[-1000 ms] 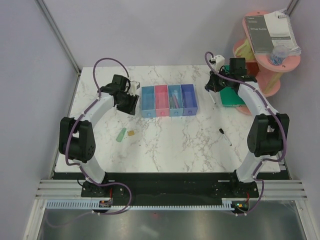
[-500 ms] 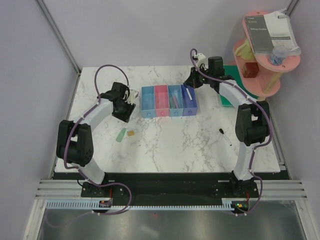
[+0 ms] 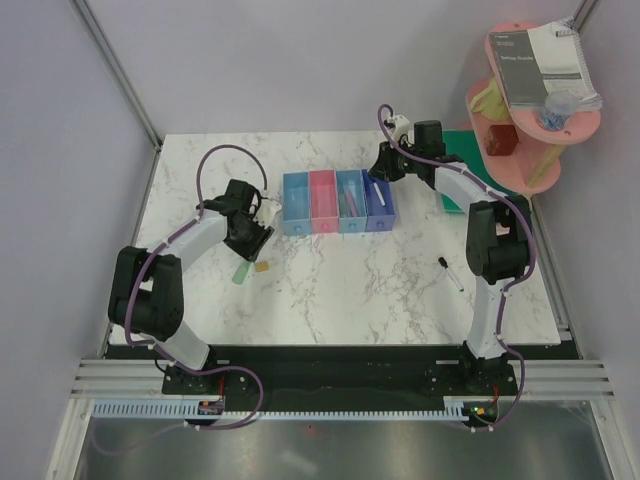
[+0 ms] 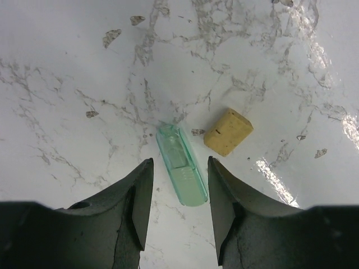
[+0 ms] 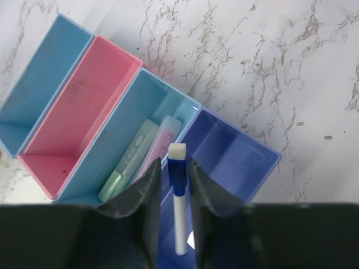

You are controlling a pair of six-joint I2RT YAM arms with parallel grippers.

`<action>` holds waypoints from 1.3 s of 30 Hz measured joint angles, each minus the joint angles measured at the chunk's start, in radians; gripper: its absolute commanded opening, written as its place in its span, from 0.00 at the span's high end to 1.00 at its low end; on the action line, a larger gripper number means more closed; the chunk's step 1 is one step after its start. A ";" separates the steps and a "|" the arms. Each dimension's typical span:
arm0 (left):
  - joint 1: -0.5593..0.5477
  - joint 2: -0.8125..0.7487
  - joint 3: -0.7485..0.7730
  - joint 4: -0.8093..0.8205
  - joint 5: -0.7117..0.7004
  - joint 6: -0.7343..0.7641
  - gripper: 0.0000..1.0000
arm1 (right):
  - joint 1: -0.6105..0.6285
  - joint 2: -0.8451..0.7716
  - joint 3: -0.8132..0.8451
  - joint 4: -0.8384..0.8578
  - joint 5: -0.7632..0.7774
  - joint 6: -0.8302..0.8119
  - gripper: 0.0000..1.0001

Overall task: Sort the stationery into containers
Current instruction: Place the pen in the storage box, then pick up the stationery from the center of the board.

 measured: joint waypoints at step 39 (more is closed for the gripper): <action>-0.124 0.029 -0.118 0.127 0.061 0.155 0.98 | -0.133 -0.513 -0.521 -0.628 0.371 -0.612 0.26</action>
